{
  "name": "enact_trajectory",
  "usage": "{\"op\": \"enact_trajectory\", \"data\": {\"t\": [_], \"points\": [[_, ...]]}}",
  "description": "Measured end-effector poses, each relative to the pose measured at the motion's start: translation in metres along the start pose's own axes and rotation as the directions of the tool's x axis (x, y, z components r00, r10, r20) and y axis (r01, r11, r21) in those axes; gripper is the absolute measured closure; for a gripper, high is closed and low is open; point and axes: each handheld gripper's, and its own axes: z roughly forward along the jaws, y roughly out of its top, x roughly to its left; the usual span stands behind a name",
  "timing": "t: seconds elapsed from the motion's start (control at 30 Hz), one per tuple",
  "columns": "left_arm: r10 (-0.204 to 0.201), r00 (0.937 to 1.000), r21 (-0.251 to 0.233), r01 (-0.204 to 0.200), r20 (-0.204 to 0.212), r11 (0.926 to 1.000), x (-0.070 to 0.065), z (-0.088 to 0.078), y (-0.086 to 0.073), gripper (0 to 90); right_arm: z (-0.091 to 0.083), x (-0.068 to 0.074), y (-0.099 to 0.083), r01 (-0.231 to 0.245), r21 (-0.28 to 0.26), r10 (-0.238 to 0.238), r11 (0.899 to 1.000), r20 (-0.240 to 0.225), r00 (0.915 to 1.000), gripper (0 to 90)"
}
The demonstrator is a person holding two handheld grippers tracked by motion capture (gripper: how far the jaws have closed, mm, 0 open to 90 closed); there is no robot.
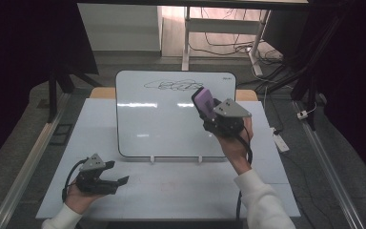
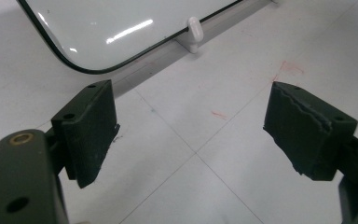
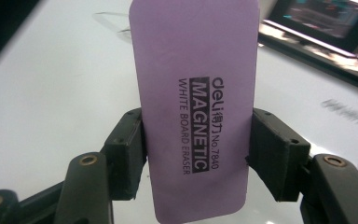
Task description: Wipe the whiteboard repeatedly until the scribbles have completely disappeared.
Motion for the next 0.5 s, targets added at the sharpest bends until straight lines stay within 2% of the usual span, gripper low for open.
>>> {"op": "enact_trajectory", "data": {"t": [0.13,0.2,0.3,0.5], "points": [[-0.003,1.0000,0.001,0.003,-0.004,1.0000,0.002,0.000,-0.001,17.8,0.015,-0.008,0.012,0.007,0.034,-0.009,0.999,0.068,0.9976,39.4],[-0.006,1.0000,0.000,0.006,-0.002,1.0000,0.002,0.000,-0.001,17.8,0.023,-0.010,0.018,0.023,0.054,-0.028,0.998,0.097,0.9949,39.4],[-0.005,1.0000,0.003,0.005,-0.002,1.0000,0.003,0.000,-0.001,17.6,0.038,-0.013,0.023,0.041,0.081,-0.051,0.996,0.125,0.9909,39.4],[-0.011,0.9999,0.001,0.011,0.001,0.9999,0.004,0.000,-0.002,17.6,0.059,-0.012,0.028,0.055,0.103,-0.071,0.993,0.161,0.9845,39.4]]}}
